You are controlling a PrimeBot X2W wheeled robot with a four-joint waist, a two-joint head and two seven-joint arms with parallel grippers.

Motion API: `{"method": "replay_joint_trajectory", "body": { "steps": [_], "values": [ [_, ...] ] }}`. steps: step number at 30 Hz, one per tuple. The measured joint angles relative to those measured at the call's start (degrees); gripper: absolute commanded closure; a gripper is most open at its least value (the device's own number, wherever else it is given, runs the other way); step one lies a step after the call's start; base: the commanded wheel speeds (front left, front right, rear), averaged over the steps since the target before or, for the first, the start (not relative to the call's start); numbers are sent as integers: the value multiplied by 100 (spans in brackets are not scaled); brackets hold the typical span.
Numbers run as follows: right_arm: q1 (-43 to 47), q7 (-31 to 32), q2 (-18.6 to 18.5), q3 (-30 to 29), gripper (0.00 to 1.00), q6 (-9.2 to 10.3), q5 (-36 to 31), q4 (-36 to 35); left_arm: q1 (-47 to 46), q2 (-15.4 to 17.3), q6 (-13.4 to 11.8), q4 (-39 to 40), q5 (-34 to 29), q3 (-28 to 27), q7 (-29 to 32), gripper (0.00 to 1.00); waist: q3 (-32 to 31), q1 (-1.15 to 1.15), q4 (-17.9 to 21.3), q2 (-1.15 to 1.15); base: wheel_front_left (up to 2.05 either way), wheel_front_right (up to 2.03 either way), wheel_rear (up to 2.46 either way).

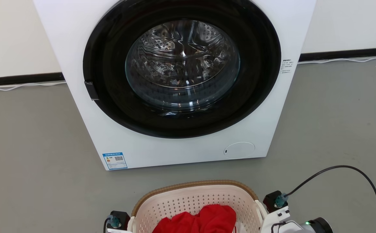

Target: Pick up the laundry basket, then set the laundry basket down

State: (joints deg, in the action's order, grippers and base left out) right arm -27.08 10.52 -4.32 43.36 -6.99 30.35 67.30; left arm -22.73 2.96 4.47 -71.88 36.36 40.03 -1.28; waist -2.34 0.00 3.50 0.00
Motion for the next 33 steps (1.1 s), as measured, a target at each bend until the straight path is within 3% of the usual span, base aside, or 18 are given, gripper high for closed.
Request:
{"method": "replay_joint_trajectory", "body": {
  "steps": [15,33],
  "values": [
    [-102,-333,0,30,100,0,51,5,-192,12,-44,-93,100,159,-333,100,517,0,25,0,0,0,0],
    [-1673,-1537,33,-654,100,-5,-455,124,-1892,310,-45,14,-11,137,-1181,100,2541,0,-44,0,0,0,0]
  ]
}}
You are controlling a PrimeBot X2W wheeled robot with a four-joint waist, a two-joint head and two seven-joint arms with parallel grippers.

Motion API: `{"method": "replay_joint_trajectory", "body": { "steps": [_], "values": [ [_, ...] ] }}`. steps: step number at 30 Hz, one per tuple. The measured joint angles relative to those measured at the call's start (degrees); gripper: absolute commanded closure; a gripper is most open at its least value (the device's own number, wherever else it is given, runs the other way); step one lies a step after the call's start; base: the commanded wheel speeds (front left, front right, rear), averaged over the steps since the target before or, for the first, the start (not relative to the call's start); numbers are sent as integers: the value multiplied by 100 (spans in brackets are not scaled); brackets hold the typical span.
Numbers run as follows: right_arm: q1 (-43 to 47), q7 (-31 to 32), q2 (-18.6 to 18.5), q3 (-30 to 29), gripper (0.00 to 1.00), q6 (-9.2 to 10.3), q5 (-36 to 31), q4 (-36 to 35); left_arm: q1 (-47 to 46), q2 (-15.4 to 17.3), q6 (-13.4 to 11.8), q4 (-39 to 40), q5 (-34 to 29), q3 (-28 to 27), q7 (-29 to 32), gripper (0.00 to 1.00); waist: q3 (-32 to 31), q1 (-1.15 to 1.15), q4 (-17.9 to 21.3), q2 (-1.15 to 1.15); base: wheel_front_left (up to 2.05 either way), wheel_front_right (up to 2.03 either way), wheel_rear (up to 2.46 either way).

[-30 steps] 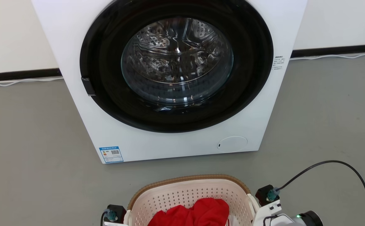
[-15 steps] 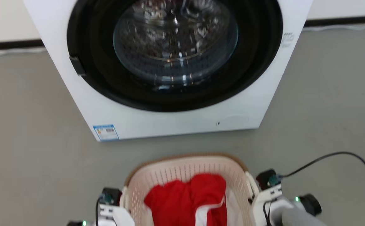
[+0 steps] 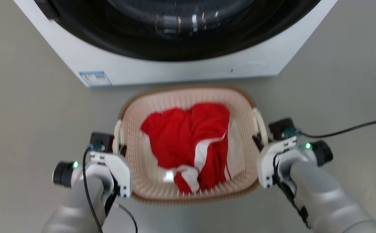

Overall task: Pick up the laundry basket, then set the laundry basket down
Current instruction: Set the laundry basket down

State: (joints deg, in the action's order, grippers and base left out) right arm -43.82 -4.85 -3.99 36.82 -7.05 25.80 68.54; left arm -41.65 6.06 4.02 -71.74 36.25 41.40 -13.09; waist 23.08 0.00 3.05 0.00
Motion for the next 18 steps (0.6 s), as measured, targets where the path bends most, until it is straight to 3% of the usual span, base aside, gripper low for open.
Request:
{"method": "replay_joint_trajectory", "body": {
  "steps": [18],
  "values": [
    [-1263,-643,37,-1014,100,-2,-761,448,-1199,216,2,523,-133,-233,-115,100,1873,0,-98,0,0,0,0]
  ]
}}
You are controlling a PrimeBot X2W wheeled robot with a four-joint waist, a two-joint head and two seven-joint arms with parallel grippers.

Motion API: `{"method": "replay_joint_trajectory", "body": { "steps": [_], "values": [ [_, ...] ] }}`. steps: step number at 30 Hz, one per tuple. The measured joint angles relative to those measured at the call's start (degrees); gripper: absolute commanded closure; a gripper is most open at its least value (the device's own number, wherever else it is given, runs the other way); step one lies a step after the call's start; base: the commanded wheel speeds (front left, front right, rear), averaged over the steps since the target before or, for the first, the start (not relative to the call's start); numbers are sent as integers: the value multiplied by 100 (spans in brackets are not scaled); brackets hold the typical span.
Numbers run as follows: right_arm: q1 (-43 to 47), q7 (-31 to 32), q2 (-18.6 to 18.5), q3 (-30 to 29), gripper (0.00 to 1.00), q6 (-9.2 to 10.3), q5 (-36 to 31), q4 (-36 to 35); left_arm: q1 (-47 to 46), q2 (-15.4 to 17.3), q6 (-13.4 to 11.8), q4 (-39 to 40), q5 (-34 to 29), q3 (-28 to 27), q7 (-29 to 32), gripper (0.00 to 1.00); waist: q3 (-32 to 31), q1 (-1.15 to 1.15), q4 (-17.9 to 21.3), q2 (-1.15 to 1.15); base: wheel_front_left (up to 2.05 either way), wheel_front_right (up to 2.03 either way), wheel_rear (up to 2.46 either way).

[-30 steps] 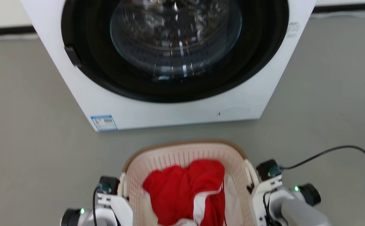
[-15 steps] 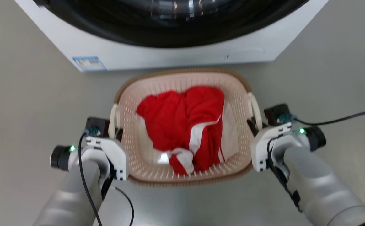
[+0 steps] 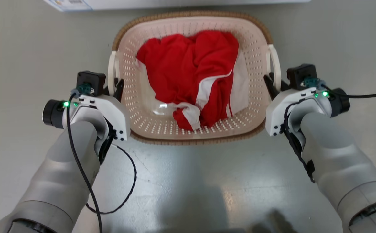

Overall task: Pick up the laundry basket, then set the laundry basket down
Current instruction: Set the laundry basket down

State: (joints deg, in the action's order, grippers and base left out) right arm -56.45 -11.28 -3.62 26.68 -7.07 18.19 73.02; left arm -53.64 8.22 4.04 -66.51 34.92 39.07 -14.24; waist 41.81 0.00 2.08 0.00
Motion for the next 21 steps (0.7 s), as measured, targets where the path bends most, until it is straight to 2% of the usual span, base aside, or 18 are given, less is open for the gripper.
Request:
{"method": "replay_joint_trajectory", "body": {
  "steps": [9,21],
  "values": [
    [-260,-137,4,-479,100,-1,-470,30,-82,93,-19,380,-242,-245,-14,100,523,0,-23,0,0,0,0],
    [-264,-194,12,-1070,100,-3,-1040,26,-103,66,-1,498,-478,-495,-14,100,817,0,5,0,0,0,0]
  ]
}}
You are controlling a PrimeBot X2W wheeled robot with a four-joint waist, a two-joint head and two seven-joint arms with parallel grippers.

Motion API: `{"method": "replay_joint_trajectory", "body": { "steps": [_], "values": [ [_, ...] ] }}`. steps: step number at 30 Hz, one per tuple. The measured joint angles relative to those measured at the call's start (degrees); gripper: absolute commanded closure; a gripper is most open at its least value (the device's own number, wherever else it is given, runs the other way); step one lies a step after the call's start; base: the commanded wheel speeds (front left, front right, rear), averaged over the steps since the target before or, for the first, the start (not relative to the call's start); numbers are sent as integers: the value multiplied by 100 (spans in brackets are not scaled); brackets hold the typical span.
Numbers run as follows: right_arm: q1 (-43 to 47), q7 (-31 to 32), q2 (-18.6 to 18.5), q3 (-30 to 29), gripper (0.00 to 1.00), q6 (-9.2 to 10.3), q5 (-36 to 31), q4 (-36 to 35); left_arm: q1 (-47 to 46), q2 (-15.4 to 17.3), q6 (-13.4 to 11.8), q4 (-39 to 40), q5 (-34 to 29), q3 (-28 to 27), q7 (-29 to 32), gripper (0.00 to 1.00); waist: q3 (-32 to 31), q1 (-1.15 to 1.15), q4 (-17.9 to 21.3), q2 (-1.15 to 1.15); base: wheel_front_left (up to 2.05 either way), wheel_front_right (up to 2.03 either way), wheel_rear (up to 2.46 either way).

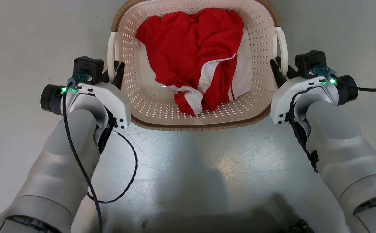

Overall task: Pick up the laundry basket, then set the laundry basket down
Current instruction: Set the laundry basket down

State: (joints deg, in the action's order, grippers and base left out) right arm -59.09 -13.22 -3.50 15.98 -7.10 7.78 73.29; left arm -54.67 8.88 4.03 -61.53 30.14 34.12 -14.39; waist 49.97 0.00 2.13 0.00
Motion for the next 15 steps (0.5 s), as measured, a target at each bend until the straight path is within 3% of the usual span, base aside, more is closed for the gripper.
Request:
{"method": "replay_joint_trajectory", "body": {
  "steps": [12,13,14,15],
  "values": [
    [7,-35,-3,-312,100,-3,-286,-134,-41,-91,11,-16,-208,-248,0,100,126,0,-38,0,0,0,0],
    [7,-32,-1,-370,90,-3,-301,-144,-48,-100,10,-43,-208,-281,-1,89,133,0,-37,0,0,0,0],
    [7,-31,0,-441,51,-5,-318,-152,-64,-108,10,-74,-207,-325,-2,57,141,0,-36,0,0,0,0],
    [7,-30,1,-485,0,-9,-352,-154,-95,-115,10,-97,-209,-345,-9,10,147,0,-34,0,0,0,0]
  ]
}}
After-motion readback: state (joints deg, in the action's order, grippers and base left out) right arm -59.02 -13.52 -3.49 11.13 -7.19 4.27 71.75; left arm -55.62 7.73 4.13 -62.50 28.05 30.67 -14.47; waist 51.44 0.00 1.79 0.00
